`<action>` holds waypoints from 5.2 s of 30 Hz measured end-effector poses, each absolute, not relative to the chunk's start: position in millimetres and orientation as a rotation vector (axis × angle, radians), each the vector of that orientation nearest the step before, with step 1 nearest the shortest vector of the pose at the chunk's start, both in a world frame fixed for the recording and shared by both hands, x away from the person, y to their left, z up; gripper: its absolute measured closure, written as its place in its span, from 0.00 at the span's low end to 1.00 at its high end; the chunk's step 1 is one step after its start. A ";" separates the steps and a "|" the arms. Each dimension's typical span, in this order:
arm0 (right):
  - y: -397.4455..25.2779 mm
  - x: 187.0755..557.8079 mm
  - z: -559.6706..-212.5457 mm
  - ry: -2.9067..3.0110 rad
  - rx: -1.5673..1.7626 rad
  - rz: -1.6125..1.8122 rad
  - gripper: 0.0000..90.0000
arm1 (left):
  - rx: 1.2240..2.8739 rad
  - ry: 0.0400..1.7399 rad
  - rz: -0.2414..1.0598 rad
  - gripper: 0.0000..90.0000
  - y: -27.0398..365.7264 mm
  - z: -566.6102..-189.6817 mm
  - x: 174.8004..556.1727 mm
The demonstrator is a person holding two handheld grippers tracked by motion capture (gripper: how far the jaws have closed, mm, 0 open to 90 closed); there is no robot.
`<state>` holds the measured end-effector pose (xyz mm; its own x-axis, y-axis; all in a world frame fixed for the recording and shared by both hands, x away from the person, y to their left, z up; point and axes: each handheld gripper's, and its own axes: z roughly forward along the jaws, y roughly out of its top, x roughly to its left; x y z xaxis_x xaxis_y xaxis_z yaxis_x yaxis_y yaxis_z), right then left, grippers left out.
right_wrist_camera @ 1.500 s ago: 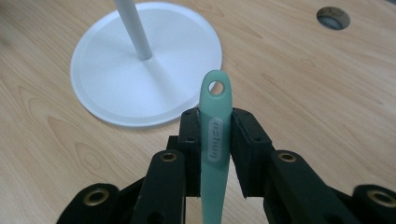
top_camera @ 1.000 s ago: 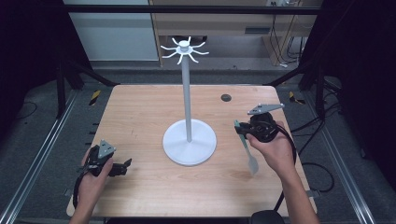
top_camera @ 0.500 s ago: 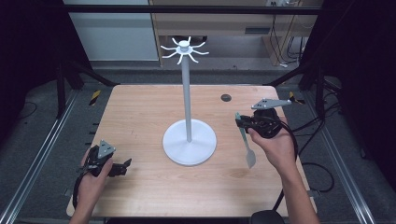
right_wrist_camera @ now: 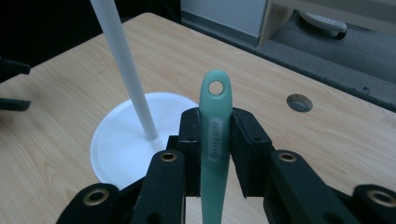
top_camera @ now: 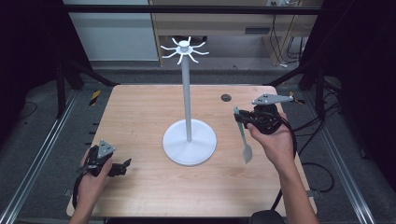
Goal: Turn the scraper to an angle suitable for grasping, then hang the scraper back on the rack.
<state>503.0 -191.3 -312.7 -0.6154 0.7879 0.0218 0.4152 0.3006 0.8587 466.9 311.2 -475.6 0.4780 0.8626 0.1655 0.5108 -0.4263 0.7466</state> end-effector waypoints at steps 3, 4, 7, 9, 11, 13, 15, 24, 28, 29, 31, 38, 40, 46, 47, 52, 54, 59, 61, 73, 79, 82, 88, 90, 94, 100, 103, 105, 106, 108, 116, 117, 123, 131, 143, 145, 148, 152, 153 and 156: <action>-189.0 501.9 -307.4 2.143 1.064 1.271 0.83 | 2.098 1.131 0.725 0.03 311.2 -475.4 466.8; -189.0 501.9 -307.4 2.143 1.064 1.271 0.83 | 2.100 1.130 0.726 0.03 311.1 -475.4 466.8; -186.5 501.5 -302.0 2.121 1.055 1.298 0.83 | 2.100 1.128 0.725 0.03 311.0 -475.4 466.8; -184.0 501.0 -298.5 2.109 1.055 1.310 0.83 | 2.100 1.130 0.724 0.03 311.2 -475.7 466.9; -181.8 501.3 -295.4 2.102 1.046 1.321 0.83 | 2.098 1.130 0.724 0.03 311.3 -475.5 466.9; -179.3 502.0 -290.9 2.090 1.036 1.334 0.83 | 2.097 1.130 0.725 0.04 311.3 -475.4 466.8; -178.5 502.2 -289.8 2.083 1.034 1.336 0.83 | 2.099 1.129 0.724 0.04 311.1 -475.6 467.2; -171.2 501.0 -277.7 2.048 1.016 1.366 0.83 | 2.099 1.130 0.726 0.04 311.0 -475.6 467.0; -169.1 501.2 -274.7 2.041 1.007 1.375 0.83 | 2.103 1.127 0.725 0.03 310.8 -475.6 466.9; -168.5 500.9 -273.5 2.038 1.005 1.377 0.83 | 2.104 1.127 0.725 0.03 310.7 -475.6 466.9; -167.1 500.4 -271.3 2.032 1.003 1.389 0.83 | 2.104 1.127 0.724 0.04 310.7 -475.6 466.8; -164.6 499.4 -268.9 2.028 0.995 1.400 0.83 | 2.101 1.127 0.726 0.03 310.8 -475.5 466.5; -164.7 499.6 -268.1 2.031 0.989 1.401 0.83 | 2.103 1.129 0.724 0.04 311.0 -475.7 466.7; -161.7 498.6 -263.2 2.020 0.984 1.418 0.83 | 2.101 1.128 0.725 0.04 310.6 -475.6 466.2; -160.5 498.2 -262.0 2.014 0.982 1.423 0.83 | 2.101 1.127 0.726 0.04 310.6 -475.4 466.1; -154.0 496.0 -255.1 2.004 0.953 1.449 0.83 | 2.098 1.131 0.726 0.03 311.3 -475.6 466.4; -150.9 495.2 -252.4 2.004 0.943 1.460 0.83 | 2.099 1.130 0.727 0.04 311.3 -475.4 466.2; -143.6 493.3 -246.8 1.999 0.923 1.476 0.83 | 2.099 1.127 0.725 0.03 310.8 -475.4 465.8; -141.2 492.6 -244.7 1.997 0.913 1.481 0.83 | 2.098 1.129 0.725 0.04 310.9 -475.6 466.2; -131.4 488.6 -229.8 1.965 0.878 1.528 0.83 | 2.096 1.128 0.723 0.03 311.2 -475.4 465.9; -124.2 487.4 -222.5 1.956 0.850 1.540 0.83 | 2.094 1.130 0.724 0.04 312.1 -475.1 465.8; -120.3 486.0 -219.5 1.956 0.842 1.543 0.83 | 2.095 1.129 0.724 0.04 311.8 -475.0 465.5; -116.2 484.4 -212.9 1.945 0.829 1.559 0.83 | 2.092 1.130 0.722 0.04 311.9 -475.2 465.7; -114.0 484.4 -209.5 1.938 0.821 1.567 0.83 | 2.094 1.129 0.722 0.04 311.7 -475.1 465.7; -112.1 484.0 -207.0 1.935 0.819 1.573 0.83 | 2.096 1.128 0.722 0.04 311.1 -475.2 465.5; -110.1 481.9 -203.2 1.923 0.815 1.585 0.83 | 2.095 1.129 0.722 0.04 311.4 -475.1 465.4; -109.5 481.2 -201.7 1.922 0.809 1.582 0.83 | 2.097 1.128 0.721 0.04 311.3 -475.3 465.8; -109.1 481.0 -200.9 1.919 0.807 1.584 0.83 | 2.097 1.129 0.722 0.04 311.1 -475.3 465.6; -108.7 480.8 -200.5 1.917 0.807 1.585 0.83 | 2.096 1.128 0.722 0.04 311.2 -475.1 465.4; -108.2 480.4 -199.8 1.912 0.802 1.588 0.83 | 2.096 1.129 0.722 0.04 311.3 -475.1 465.4; -106.7 478.8 -195.7 1.905 0.800 1.586 0.83 | 2.096 1.127 0.720 0.03 310.8 -475.4 465.8; -106.8 478.4 -194.9 1.908 0.800 1.586 0.83 | 2.096 1.128 0.720 0.04 310.8 -475.4 465.7; -105.4 477.7 -191.7 1.906 0.794 1.588 0.83 | 2.097 1.127 0.719 0.03 310.8 -475.4 465.7; -101.4 477.1 -188.0 1.914 0.787 1.583 0.83 | 2.099 1.125 0.717 0.03 310.5 -475.4 465.6; -94.2 482.3 -186.0 1.929 0.794 1.560 0.83 | 2.099 1.126 0.715 0.03 309.9 -476.0 466.0; -93.9 483.0 -186.1 1.929 0.797 1.555 0.83 | 2.099 1.126 0.715 0.03 309.8 -476.0 466.0; -93.6 485.2 -186.6 1.926 0.808 1.558 0.83 | 2.099 1.126 0.714 0.03 309.7 -476.0 466.0; -91.5 488.4 -186.5 1.932 0.809 1.552 0.83 | 2.101 1.124 0.715 0.04 309.3 -476.1 466.0; -90.7 489.2 -186.4 1.931 0.812 1.552 0.83 | 2.100 1.123 0.714 0.04 309.3 -476.1 466.0; -88.6 492.0 -186.9 1.936 0.818 1.546 0.83 | 2.104 1.122 0.713 0.03 309.2 -476.2 466.3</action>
<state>492.0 -88.6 -186.9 -0.6786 0.7339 -0.0308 0.1327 0.1636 0.9776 466.3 309.2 -476.2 0.4882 0.8578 0.1608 0.5098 -0.4299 0.7452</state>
